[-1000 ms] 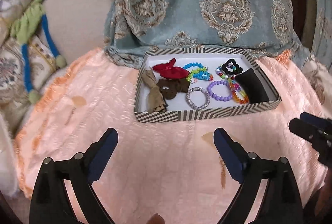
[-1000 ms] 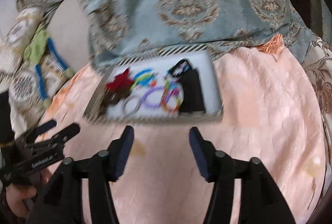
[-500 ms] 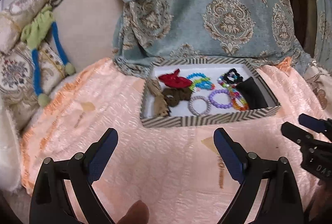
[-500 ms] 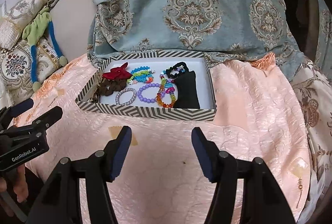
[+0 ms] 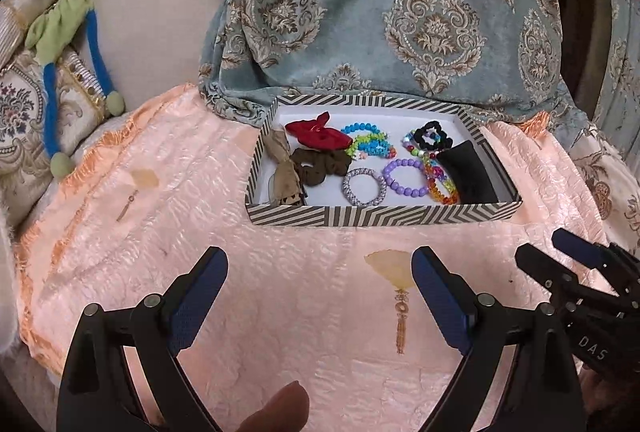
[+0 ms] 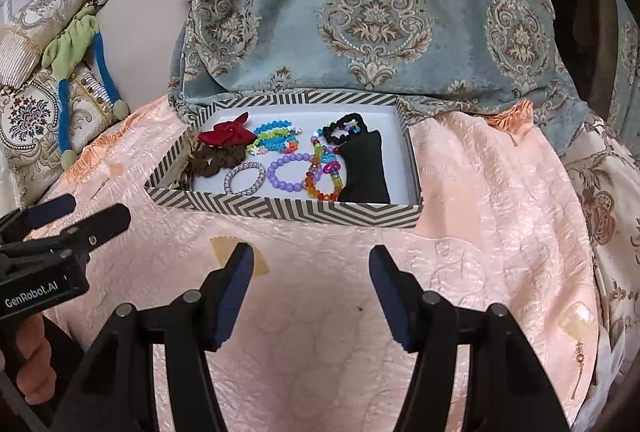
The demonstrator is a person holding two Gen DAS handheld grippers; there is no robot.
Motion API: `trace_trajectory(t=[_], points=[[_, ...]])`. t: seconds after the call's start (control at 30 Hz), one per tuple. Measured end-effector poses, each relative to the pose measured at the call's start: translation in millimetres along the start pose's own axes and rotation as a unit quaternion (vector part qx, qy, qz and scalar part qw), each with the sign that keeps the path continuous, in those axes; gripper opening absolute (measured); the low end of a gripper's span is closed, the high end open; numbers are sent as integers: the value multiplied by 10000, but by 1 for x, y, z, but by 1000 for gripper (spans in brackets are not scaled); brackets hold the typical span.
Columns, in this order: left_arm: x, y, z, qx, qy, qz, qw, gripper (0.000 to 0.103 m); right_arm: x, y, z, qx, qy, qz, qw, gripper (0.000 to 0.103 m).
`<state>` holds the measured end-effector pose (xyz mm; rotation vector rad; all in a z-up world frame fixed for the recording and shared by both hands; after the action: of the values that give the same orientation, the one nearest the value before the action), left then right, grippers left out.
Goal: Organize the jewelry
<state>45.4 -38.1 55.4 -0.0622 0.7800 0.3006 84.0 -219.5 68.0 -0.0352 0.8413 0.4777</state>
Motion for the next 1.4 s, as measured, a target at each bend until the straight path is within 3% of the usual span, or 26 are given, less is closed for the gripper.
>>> trace_trajectory(t=[0.23,0.63,1.4], points=[[1,-2,-5,85,23,110,9999,80,-1,0,-1,-21,-17,-30,10000,63],[5,-19,-10,320,105,-19,9994,80,-6,1,2,-19,-161,8,9999,63],[4,-21,-11,285,101,-84,9995,80,-8,2,3,-62,-201,-25,9998,63]])
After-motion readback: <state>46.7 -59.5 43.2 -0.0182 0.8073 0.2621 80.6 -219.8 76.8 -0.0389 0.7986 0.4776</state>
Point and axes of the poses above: each gripper's, at about its wrist camera, not at the fingertips, and x roughly the way its jaws point, y to its left, z to its top, the point moved 2 cm from there along x, roughly the way its jaws point, and after that the axes turned 6 degrees about z, right-handed, at the moved point
